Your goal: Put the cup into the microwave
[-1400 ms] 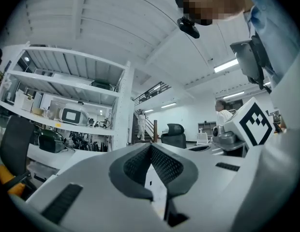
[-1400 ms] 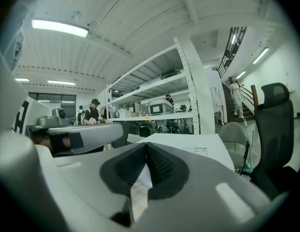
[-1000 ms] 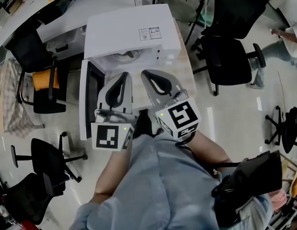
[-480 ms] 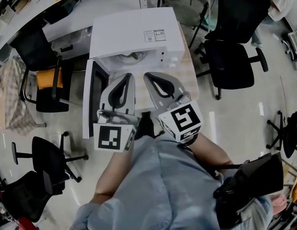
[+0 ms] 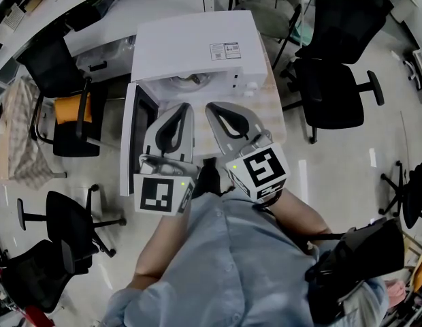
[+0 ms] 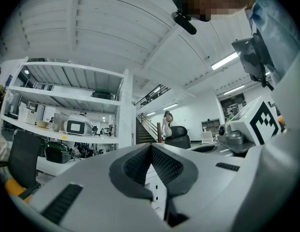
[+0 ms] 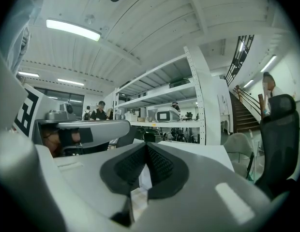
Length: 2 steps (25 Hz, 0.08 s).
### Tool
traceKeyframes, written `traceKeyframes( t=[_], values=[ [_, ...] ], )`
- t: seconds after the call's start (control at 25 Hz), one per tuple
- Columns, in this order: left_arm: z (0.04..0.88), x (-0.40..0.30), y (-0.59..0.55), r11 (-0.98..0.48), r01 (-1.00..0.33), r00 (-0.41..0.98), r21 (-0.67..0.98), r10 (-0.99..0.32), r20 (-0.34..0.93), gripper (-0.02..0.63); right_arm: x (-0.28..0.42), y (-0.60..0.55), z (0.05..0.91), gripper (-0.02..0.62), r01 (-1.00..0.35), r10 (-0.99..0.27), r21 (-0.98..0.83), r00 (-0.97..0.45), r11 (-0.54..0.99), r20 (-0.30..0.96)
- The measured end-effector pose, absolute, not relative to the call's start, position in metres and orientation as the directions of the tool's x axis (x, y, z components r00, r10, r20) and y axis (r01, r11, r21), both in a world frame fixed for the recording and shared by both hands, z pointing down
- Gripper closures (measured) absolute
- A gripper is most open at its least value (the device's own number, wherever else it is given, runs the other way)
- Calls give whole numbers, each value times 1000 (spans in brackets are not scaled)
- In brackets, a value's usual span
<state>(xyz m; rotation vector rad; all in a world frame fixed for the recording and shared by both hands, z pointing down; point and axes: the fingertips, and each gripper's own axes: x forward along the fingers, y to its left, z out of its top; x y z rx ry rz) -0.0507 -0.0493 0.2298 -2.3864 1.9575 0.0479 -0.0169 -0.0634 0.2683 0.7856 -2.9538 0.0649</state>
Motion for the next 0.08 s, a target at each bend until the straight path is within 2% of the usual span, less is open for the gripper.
traceKeyframes(
  t=[0.08],
  values=[
    [230, -52, -51, -196, -980, 197, -22, -979, -58, 601, -19, -65, 269, 594, -493, -490, -17, -867, 870, 91]
  ],
)
